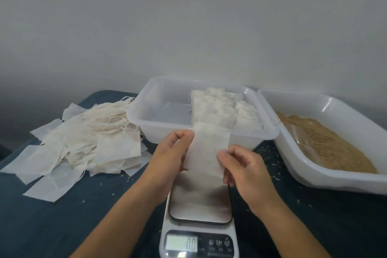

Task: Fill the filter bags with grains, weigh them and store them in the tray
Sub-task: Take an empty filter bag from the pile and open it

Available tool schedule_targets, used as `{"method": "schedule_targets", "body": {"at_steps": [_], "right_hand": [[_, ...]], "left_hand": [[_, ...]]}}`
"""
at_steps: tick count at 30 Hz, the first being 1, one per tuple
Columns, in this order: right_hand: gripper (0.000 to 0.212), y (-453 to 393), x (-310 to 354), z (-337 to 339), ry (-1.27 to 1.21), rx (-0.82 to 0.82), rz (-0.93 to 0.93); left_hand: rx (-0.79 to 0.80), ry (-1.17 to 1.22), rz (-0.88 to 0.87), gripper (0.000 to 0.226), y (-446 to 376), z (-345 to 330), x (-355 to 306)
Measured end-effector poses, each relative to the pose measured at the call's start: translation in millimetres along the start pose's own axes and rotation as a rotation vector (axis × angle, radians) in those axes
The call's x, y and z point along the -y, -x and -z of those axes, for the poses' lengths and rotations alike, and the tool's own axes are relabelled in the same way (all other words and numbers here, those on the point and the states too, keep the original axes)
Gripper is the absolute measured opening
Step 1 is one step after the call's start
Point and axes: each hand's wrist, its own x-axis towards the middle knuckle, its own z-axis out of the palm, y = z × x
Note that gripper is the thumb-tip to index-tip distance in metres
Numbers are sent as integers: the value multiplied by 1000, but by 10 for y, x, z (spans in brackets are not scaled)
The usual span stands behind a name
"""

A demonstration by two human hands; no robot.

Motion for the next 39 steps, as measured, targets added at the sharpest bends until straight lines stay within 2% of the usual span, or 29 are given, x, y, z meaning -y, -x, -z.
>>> {"method": "schedule_targets", "body": {"at_steps": [2, 4, 8, 9, 11, 14, 17, 21, 27, 33, 35, 37, 39], "right_hand": [[26, 18, -4, 7, 56, 51, 57], [23, 30, -4, 33, 102, 79, 99], [18, 39, -3, 50, 208, 96, 132], [14, 36, 0, 46, 236, 54, 133], [22, 24, -13, 72, 316, -123, 177], [20, 17, 3, 142, 429, -304, 383], [26, 28, -4, 150, 544, -305, 619], [27, 29, -36, 99, 646, -257, 715], [10, 25, -78, 75, 652, -225, 740], [5, 41, -36, 74, 630, -155, 671], [11, 55, -17, 79, 627, -117, 633], [15, 64, 5, 102, 644, -59, 588], [14, 74, 23, 138, 651, 11, 550]], "left_hand": [[137, 6, 1, 42, 24, 43, -2], [196, -49, -40, 40, 56, 68, 8], [117, -94, -179, 22, 67, 36, 41], [68, -180, -248, 19, 59, 38, 53], [-23, -455, -415, 22, 42, 70, 82], [-101, -656, -566, 23, 41, 88, 120], [-117, -720, -652, 27, 48, 68, 147], [-98, -761, -726, 23, 66, 41, 158], [-62, -754, -731, 11, 101, -1, 138], [-67, -771, -652, 10, 115, -10, 140], [-61, -763, -623, 14, 125, -20, 125], [-16, -734, -572, 19, 135, -16, 104], [98, -681, -493, 26, 140, 5, 91]]}}
